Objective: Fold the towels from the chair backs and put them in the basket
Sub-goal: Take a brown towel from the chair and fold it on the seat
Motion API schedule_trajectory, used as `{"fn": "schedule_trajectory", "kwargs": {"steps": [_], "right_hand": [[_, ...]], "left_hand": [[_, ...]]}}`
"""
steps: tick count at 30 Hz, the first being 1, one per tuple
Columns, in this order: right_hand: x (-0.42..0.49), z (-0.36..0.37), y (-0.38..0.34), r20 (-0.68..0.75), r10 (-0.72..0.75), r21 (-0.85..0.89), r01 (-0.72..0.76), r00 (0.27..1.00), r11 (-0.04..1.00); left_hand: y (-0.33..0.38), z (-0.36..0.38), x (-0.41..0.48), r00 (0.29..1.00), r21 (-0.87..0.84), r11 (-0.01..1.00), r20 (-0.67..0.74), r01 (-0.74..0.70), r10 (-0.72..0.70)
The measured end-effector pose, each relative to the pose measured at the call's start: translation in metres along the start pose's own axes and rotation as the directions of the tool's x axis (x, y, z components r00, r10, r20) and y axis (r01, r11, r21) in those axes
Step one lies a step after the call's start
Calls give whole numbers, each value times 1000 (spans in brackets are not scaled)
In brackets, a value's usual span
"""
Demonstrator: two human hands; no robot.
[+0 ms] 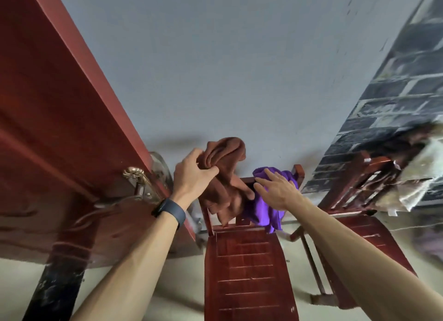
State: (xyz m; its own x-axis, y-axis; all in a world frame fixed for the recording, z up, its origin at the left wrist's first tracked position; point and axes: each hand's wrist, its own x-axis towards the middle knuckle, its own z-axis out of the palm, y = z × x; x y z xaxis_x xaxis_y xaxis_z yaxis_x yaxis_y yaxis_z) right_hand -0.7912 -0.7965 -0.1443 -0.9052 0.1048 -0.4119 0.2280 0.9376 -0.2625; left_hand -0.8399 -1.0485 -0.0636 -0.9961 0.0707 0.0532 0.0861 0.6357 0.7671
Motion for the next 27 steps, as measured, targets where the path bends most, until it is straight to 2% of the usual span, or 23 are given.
{"fn": "schedule_trajectory", "kwargs": {"steps": [2,3,4,5,6,8,10,12,13,15,18,23,25,27], "right_hand": [[-17,-21,-14,-133,-72,52,80,989,995],[-32,-29,-22,-237,-125,138,161,964,977],[-51,-34,-29,-341,-157,281,260,927,924],[-73,-38,-36,-415,-162,448,356,895,820],[-97,-39,-43,-431,-150,602,408,890,687],[-135,-37,-52,-329,-189,804,379,925,458],[-153,-32,-52,-216,-239,914,282,947,291],[-163,-27,-43,-158,-182,967,189,971,169],[-166,-26,-35,-167,-132,970,186,977,153],[-177,-24,-12,-192,-57,960,199,980,194],[-196,-22,33,-227,-42,930,230,973,286],[-224,-17,76,-194,-125,847,230,973,478],[-233,-15,80,-162,-204,768,253,965,588],[-242,-10,79,-81,-297,721,261,951,642]], "left_hand": [[15,-21,-13,999,-58,998,14,-31,32],[22,-30,-21,999,-85,996,19,-41,43],[28,-36,-30,998,-111,993,25,-48,51],[33,-40,-40,998,-133,990,29,-53,57],[38,-43,-51,998,-146,988,31,-56,61],[50,-42,-75,996,-133,989,55,-66,74],[60,-36,-100,984,-78,993,144,-90,101],[67,-28,-124,960,-5,992,251,-126,124],[69,-24,-134,952,35,990,280,-138,123],[64,-23,-152,963,80,989,250,-126,103],[45,-37,-174,994,173,983,97,-69,52],[30,-61,-205,997,279,960,77,-12,-9],[38,-62,-209,997,277,961,74,-27,7],[49,-62,-209,998,279,959,54,-49,35]]}}
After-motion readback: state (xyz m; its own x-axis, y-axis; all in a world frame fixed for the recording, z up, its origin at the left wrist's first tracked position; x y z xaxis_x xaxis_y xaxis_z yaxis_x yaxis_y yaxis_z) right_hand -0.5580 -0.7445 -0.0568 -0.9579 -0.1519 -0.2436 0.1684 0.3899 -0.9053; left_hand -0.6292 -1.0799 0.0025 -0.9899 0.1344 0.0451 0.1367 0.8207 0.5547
